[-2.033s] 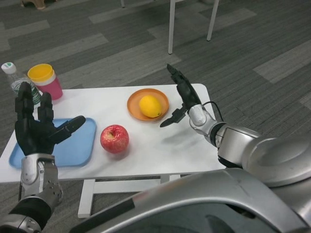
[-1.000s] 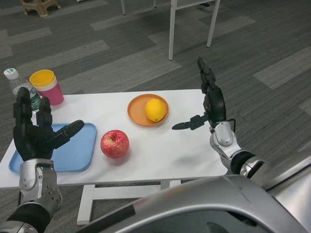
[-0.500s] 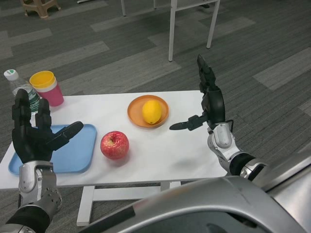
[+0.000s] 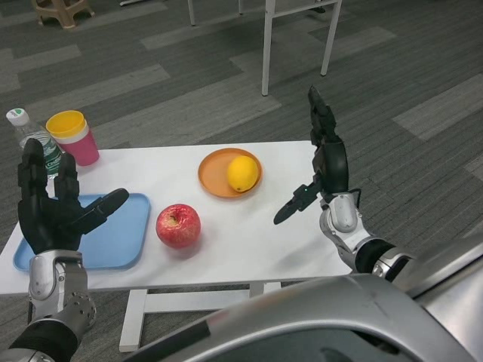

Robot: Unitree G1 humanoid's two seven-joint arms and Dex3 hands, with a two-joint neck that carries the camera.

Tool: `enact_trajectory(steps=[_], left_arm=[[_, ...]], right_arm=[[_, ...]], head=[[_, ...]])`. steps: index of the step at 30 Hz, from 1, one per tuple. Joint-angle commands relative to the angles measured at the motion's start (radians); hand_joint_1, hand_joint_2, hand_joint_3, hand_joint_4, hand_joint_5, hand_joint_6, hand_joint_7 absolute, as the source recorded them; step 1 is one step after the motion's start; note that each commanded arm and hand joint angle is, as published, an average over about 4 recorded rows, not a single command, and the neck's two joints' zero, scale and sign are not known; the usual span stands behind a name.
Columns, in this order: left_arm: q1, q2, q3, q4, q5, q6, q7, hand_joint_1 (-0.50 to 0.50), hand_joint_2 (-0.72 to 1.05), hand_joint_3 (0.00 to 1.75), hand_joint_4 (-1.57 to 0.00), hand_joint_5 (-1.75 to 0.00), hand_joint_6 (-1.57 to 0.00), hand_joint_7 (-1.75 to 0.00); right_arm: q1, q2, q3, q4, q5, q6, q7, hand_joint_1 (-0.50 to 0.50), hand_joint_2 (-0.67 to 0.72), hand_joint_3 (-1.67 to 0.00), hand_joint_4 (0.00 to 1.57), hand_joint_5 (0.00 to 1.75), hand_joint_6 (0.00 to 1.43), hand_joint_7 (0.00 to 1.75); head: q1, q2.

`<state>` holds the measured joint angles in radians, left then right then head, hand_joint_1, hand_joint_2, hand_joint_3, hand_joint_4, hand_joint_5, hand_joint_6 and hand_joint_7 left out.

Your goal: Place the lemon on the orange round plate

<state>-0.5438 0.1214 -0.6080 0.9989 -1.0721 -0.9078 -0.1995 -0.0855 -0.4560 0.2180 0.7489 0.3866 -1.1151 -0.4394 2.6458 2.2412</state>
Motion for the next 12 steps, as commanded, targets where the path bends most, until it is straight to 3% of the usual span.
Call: enact_trajectory(steps=[1,12], left_arm=[[0.018,0.006,0.005,-0.013,0.009,-0.009,0.003,0.50,0.25,0.09,0.00,-0.31,0.00,-0.14],[0.033,0.006,0.005,-0.031,0.012,-0.016,0.003,0.50,0.25,0.09,0.00,-0.31,0.00,-0.14]], right_arm=[[-0.011,0.001,0.006,-0.012,0.002,-0.015,-0.009,-0.46,0.72,0.00,0.00,0.00,0.00,0.00],[-0.010,-0.006,0.019,-0.041,0.006,-0.026,-0.047,-0.46,0.72,0.00,0.00,0.00,0.00,0.00]], head=[[0.000,0.001],[0.001,0.004]])
